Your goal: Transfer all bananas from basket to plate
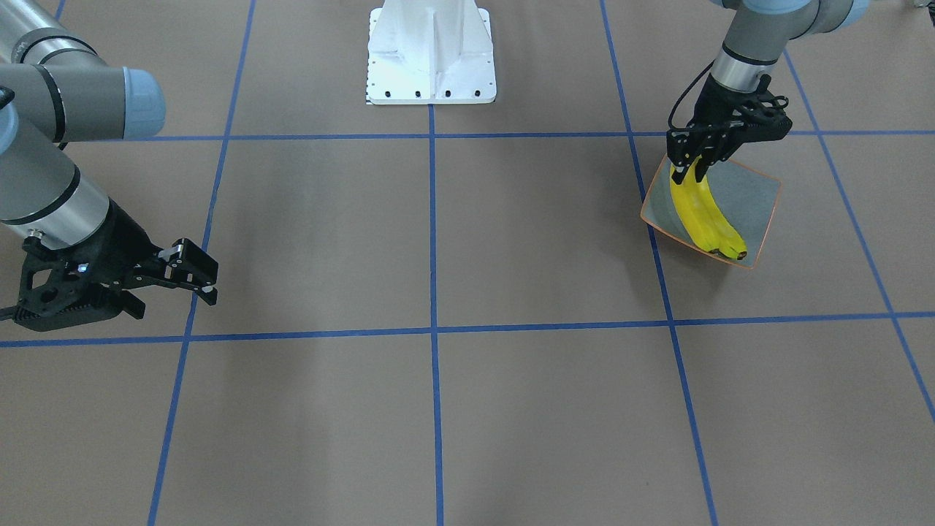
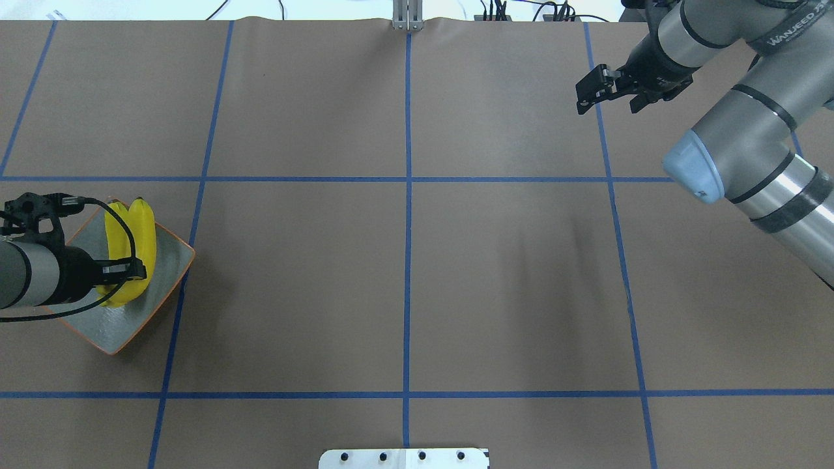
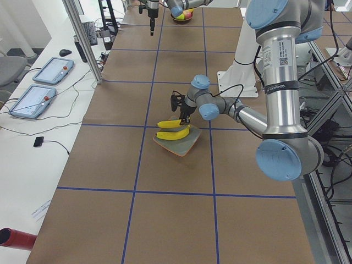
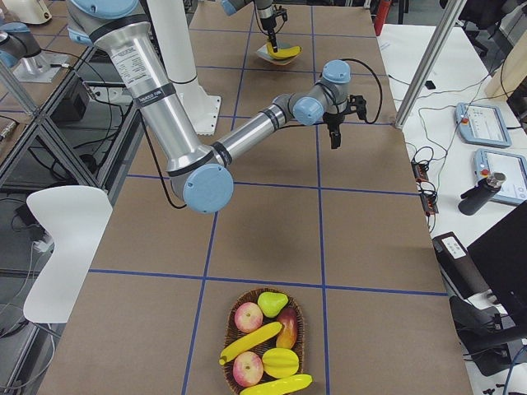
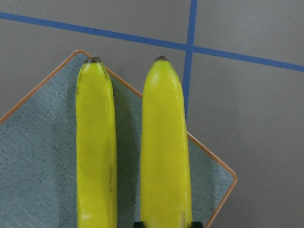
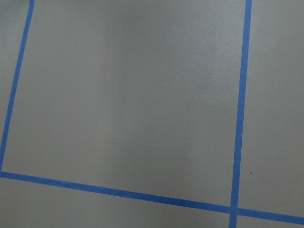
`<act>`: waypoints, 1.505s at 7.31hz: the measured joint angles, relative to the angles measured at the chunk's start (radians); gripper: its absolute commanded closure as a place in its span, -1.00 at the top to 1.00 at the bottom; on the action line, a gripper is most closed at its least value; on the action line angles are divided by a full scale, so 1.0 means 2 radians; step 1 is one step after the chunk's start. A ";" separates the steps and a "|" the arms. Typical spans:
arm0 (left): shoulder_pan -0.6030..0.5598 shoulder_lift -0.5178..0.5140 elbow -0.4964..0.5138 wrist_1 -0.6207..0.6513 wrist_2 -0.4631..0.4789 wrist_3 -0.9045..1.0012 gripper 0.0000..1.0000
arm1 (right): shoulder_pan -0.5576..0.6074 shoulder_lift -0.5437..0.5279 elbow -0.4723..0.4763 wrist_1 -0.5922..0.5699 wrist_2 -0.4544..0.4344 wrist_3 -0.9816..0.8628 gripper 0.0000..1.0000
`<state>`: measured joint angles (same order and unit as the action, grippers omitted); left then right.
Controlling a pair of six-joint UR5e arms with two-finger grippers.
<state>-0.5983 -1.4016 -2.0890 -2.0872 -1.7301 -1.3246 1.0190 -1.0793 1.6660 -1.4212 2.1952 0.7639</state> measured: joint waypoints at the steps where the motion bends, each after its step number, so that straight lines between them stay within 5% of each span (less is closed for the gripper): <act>1: 0.000 0.002 0.001 0.000 0.000 0.001 1.00 | 0.000 -0.001 0.000 -0.001 0.000 0.000 1.00; 7: -0.039 -0.021 -0.025 0.015 -0.038 0.065 1.00 | 0.029 -0.053 -0.005 -0.007 -0.005 -0.098 1.00; 11: -0.100 -0.109 -0.036 0.199 -0.072 0.209 1.00 | 0.127 -0.145 -0.015 -0.062 -0.022 -0.339 1.00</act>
<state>-0.7976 -1.6191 -2.1608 -1.6895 -1.8735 -0.9063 1.2734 -1.3695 1.6365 -1.5452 2.1515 0.0851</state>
